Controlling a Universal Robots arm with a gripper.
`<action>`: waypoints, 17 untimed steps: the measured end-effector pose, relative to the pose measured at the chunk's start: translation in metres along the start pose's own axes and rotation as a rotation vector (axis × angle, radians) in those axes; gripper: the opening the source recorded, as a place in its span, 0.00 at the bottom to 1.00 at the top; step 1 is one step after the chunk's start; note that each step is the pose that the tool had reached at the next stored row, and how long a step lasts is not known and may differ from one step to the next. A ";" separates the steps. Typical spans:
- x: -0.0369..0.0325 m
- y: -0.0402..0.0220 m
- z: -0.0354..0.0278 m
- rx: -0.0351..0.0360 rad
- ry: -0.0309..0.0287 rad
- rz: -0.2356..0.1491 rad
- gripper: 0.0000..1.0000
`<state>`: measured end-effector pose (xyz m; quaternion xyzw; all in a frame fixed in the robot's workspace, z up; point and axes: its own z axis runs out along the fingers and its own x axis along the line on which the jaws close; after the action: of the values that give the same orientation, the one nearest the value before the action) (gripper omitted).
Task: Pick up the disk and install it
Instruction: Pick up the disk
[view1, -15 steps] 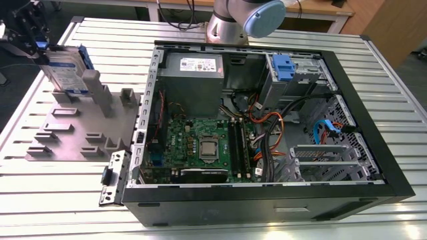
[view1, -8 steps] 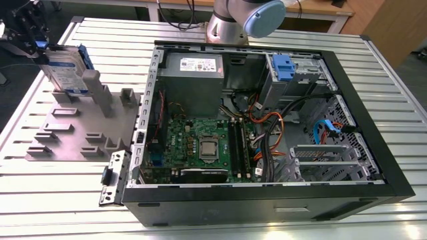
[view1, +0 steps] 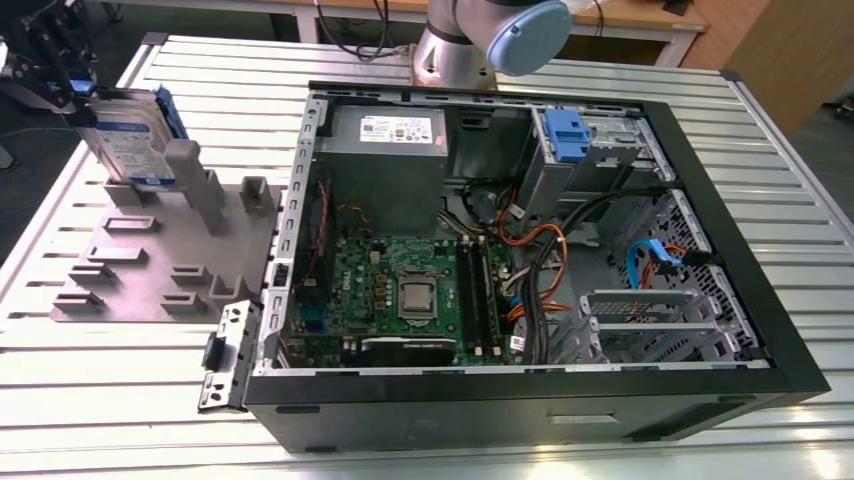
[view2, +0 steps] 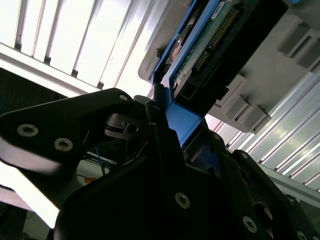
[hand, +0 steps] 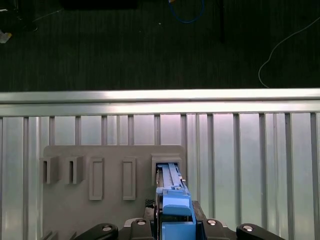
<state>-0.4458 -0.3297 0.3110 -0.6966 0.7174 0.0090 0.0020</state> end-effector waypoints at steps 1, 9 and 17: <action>0.0000 0.0000 -0.0006 -0.0001 0.0000 0.000 0.36; -0.0001 0.0000 -0.0038 -0.0001 0.0000 0.000 0.36; -0.0001 0.0001 -0.0090 -0.0004 0.0006 0.000 0.36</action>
<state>-0.4457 -0.3297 0.3200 -0.6966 0.7174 0.0090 0.0017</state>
